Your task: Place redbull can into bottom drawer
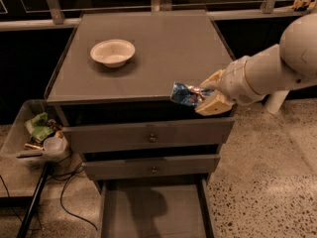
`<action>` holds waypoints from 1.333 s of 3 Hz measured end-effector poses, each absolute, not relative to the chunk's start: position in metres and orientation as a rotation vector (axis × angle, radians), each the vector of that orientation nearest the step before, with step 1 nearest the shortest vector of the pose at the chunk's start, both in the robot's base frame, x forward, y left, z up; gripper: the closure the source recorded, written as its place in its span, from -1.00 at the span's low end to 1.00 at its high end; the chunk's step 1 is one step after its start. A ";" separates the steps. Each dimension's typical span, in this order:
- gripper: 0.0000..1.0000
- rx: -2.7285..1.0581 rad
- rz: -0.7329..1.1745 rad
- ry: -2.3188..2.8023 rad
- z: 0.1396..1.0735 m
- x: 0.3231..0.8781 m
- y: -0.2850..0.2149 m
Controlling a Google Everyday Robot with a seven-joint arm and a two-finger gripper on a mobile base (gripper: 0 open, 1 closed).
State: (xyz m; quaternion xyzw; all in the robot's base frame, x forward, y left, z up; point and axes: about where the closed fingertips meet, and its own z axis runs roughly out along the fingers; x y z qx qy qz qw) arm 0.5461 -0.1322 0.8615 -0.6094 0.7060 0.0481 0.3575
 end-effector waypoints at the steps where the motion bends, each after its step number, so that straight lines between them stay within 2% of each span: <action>1: 1.00 -1.549 0.092 1.818 0.848 0.506 -0.139; 2: 1.00 -1.510 0.114 1.833 0.814 0.480 -0.140; 4: 1.00 -1.495 0.127 1.957 0.710 0.486 -0.130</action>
Offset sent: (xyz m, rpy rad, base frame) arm -0.0954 -0.0123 -0.0968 0.0714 0.0034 -0.0788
